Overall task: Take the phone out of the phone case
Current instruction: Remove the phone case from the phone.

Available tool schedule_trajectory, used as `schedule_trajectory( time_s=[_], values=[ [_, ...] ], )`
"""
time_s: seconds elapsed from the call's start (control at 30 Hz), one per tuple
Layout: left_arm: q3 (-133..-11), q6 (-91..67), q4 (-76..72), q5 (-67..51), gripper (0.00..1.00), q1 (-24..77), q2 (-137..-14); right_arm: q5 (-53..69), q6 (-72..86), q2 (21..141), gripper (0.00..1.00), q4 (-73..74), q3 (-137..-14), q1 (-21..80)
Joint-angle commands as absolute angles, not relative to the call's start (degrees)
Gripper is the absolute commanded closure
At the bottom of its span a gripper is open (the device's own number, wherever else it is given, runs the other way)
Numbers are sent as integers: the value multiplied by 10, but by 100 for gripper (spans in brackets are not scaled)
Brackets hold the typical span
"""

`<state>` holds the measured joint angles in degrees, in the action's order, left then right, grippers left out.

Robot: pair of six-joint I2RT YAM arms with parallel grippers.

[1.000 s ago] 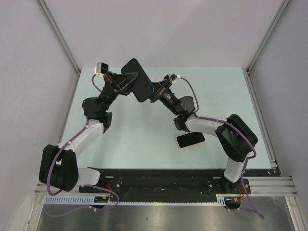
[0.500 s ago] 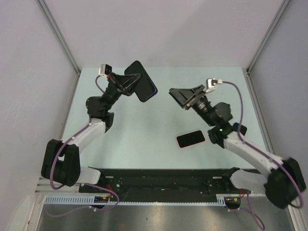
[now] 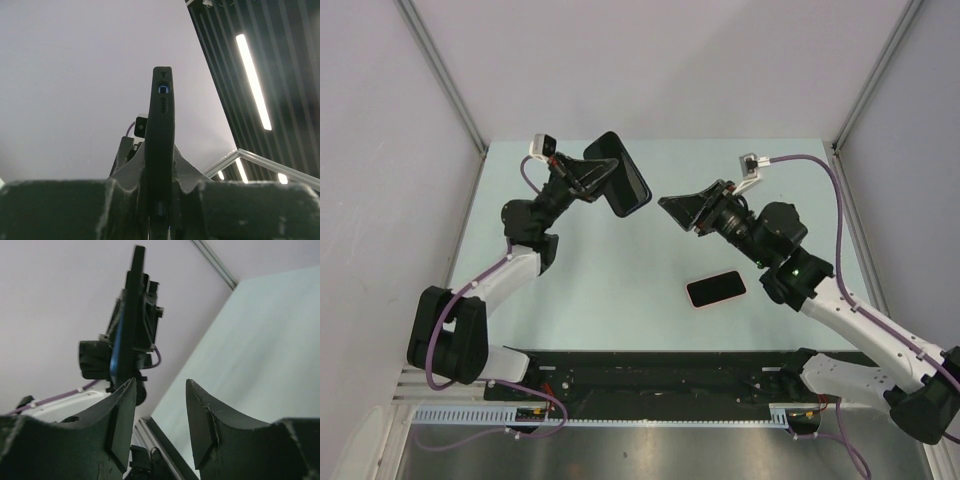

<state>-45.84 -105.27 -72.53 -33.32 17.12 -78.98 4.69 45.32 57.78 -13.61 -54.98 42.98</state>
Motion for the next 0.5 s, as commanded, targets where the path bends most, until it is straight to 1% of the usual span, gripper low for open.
schedule_trajectory(
  time_s=[0.0,0.47],
  values=[
    [-472,-1025,-740,-332,100,174,-761,34,404,584,52,-106,-580,441],
    [-472,-1020,-737,-330,100,176,-755,29,402,572,50,-131,-582,457]
  ],
)
